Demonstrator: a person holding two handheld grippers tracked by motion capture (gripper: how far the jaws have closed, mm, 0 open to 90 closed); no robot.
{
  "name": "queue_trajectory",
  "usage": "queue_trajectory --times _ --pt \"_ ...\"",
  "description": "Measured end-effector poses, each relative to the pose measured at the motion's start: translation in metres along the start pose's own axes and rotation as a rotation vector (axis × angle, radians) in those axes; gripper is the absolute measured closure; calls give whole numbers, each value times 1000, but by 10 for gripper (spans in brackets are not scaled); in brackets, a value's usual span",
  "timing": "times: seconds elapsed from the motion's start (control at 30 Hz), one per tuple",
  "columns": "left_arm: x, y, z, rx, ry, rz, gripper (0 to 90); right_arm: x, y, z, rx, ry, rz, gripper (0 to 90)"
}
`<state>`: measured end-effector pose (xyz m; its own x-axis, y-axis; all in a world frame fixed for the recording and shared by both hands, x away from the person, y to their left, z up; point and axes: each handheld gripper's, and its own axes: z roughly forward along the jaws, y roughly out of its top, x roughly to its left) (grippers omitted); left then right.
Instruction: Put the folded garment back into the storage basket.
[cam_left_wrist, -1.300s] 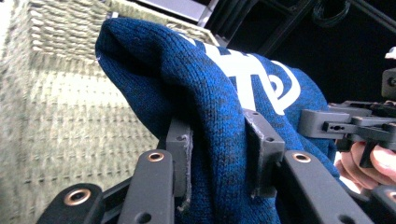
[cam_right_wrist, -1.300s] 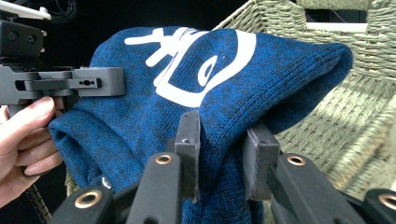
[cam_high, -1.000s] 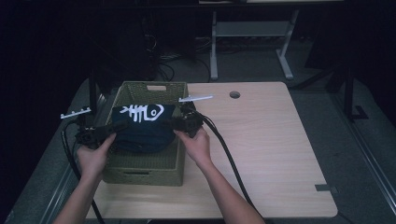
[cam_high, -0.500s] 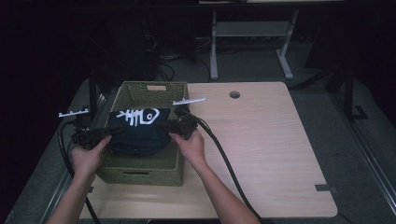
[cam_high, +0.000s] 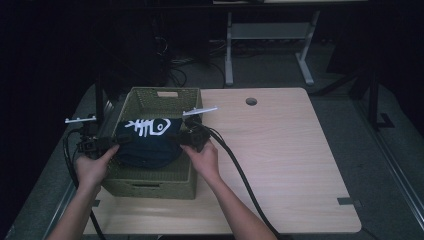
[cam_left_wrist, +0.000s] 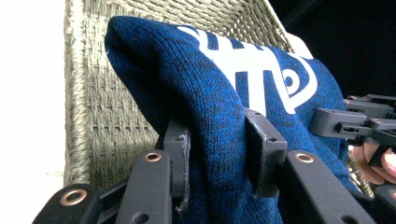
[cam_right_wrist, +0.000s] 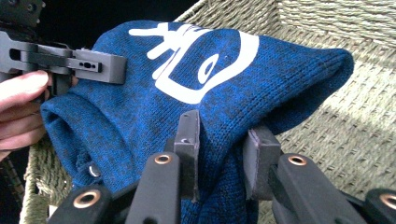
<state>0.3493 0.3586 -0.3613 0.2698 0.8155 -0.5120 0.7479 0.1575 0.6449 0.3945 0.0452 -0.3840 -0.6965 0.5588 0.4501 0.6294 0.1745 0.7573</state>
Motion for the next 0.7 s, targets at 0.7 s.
queue_trajectory --times 0.7 --pt "-3 8 4 -48 38 -23 506 9 0 -17 -48 -191 -112 486"
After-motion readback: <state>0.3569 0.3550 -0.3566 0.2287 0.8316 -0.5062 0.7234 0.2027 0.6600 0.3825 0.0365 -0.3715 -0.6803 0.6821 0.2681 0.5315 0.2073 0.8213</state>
